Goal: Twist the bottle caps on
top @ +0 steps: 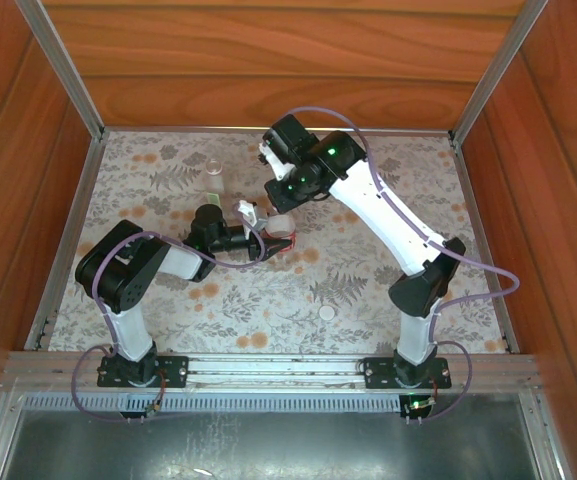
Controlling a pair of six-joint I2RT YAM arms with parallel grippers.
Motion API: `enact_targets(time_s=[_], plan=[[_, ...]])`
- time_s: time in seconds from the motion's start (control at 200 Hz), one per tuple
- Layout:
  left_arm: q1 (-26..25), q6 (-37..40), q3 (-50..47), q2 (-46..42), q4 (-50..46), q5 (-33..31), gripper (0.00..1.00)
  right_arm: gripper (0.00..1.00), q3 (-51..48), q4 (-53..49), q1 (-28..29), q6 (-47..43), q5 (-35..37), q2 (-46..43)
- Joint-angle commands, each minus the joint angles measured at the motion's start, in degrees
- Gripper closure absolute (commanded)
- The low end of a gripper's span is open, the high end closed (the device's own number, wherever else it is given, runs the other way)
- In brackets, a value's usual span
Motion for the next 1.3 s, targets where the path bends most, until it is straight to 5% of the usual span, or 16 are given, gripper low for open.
enact_targets(time_s=[0.0,0.255,0.49,0.685,1.294], plan=[[-1.0,0.7,0.7,1.3,-3.6,-1.9,0.33,0.74,-3.7,-5.8,2.0,3.9,-2.7,3.8],[-2.9,3.9,-0.2,-1.3,-3.6,-21.0,0.34,0.76,-9.7,1.3,2.7,15.4,2.4,0.8],[-11.6,6.0,0.2,-3.5,-3.6,-44.7,0.34,0.77,-15.6,8.2,4.1,22.8,7.3,-2.2],[-17.1,2.4,0.5,-4.3,-4.2,-58.1,0.35,0.77,-17.6,7.7,4.3,24.9,11.5,-2.7],[-19.9,4.7,1.3,-4.0,-8.2,-59.9,0.35,0.73,-13.8,8.0,4.4,20.2,14.4,-3.2]])
